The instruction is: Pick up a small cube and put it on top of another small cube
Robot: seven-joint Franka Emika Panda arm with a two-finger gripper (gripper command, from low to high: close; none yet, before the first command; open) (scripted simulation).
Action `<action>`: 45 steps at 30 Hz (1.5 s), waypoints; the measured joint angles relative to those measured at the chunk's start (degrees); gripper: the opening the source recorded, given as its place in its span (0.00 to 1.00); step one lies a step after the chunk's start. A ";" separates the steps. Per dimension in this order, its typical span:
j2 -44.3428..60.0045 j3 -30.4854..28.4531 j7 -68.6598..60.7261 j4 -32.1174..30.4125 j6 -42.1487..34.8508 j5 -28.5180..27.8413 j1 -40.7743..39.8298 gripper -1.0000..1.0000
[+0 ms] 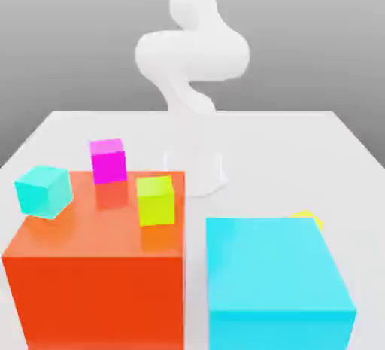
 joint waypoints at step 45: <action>48.59 1.74 -63.13 -32.19 38.90 -1.89 40.36 0.00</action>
